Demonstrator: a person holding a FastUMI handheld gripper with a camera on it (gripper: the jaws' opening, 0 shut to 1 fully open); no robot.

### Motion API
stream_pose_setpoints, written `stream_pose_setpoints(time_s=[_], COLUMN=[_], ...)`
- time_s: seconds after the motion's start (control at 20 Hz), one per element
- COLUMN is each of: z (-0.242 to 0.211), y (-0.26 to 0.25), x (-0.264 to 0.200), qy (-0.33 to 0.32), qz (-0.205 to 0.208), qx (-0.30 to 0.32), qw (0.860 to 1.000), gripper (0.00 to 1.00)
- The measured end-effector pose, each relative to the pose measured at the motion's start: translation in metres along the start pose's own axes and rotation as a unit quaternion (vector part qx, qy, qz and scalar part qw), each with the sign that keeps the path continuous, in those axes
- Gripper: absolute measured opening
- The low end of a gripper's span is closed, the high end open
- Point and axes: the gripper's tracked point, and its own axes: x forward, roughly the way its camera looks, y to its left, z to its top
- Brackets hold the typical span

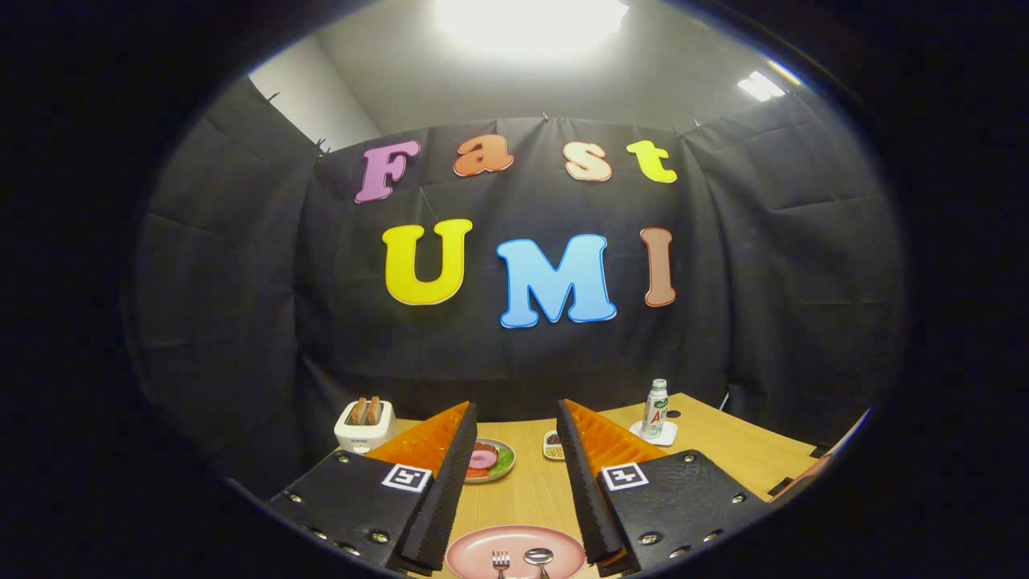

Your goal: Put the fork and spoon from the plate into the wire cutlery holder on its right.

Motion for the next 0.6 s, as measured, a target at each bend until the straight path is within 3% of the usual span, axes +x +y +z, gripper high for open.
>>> stream_pose_setpoints(time_s=[0.15, 0.6], z=[-0.021, -0.113], y=[0.009, -0.012], x=[0.005, 0.002], qy=[0.046, 0.206], qz=[0.011, -0.031], qx=[0.008, -0.001], qw=[0.999, 0.978], gripper=[0.62, 0.63])
